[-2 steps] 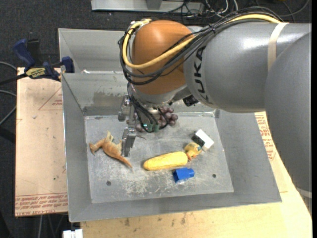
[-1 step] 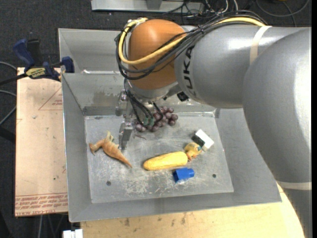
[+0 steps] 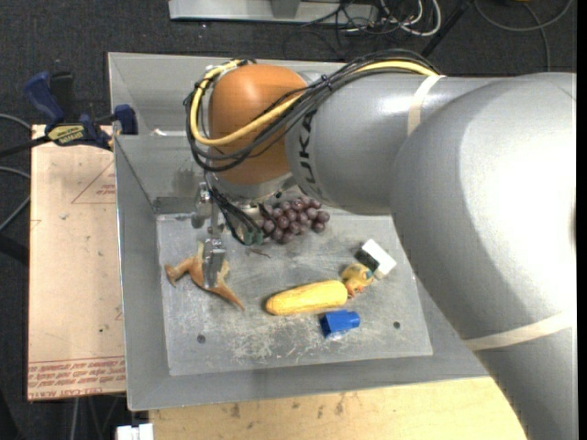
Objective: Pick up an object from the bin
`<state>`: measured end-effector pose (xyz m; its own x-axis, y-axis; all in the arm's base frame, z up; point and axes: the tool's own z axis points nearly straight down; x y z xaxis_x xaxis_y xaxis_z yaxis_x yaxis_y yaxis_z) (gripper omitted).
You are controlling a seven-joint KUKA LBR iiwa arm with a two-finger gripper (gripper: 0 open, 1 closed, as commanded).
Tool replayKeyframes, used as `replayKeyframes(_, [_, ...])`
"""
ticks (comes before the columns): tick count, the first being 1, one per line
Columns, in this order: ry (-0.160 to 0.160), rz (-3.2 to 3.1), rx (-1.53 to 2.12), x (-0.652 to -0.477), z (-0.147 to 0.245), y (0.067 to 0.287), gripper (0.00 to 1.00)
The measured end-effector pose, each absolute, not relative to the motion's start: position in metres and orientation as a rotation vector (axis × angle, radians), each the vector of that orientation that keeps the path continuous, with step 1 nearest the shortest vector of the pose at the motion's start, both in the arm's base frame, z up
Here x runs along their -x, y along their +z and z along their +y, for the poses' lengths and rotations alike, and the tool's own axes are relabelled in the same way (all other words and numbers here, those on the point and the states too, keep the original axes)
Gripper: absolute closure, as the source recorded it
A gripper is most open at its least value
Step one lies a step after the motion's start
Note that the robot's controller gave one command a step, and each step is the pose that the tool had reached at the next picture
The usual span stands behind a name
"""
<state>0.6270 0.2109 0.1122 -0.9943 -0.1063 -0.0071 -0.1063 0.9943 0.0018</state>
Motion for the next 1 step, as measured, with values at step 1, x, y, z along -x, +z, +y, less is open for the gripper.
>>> replayKeyframes(1, [0.010,3.122,0.227,-0.6360,0.1984,0.0747,1.00])
